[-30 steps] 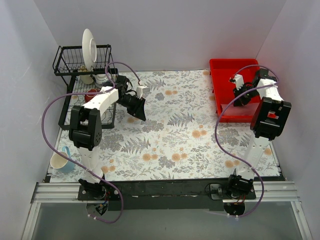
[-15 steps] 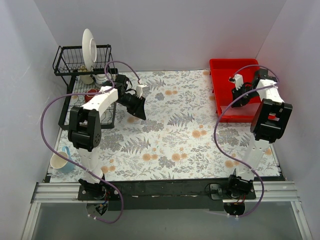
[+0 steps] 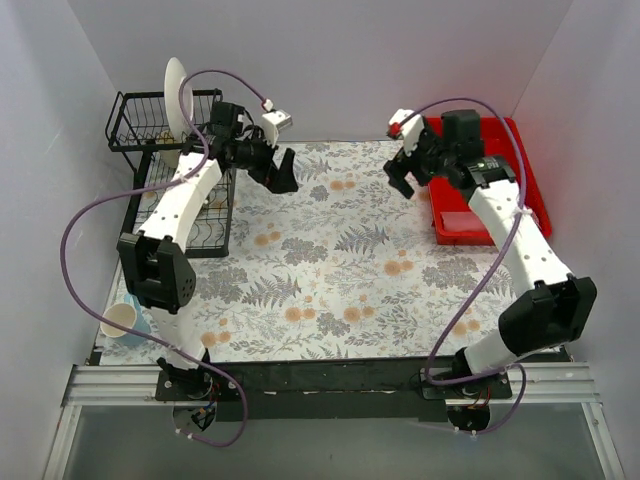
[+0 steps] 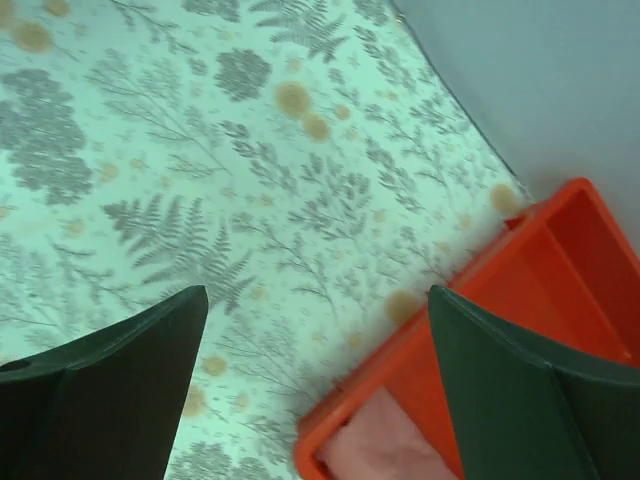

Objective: Roll the t-shirts
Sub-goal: Reset both arms

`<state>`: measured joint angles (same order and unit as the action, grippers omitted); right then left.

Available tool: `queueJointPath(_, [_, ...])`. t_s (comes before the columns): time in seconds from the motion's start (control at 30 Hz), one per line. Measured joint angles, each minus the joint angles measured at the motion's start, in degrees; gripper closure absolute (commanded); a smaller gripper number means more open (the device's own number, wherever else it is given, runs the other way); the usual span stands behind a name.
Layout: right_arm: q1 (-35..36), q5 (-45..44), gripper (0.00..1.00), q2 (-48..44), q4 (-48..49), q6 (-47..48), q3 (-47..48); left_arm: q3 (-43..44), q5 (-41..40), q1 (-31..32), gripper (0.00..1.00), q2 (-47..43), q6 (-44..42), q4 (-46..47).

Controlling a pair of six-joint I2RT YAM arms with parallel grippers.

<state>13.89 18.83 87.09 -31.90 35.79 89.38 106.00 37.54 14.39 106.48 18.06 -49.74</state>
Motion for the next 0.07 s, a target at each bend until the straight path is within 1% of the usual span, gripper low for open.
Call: queueJointPath(0.07, [3.4, -1.2, 0.01, -0.8, -0.4, -3.2, -0.9, 0.0, -1.5, 0.0, 0.02, -1.5, 0.8, 1.1])
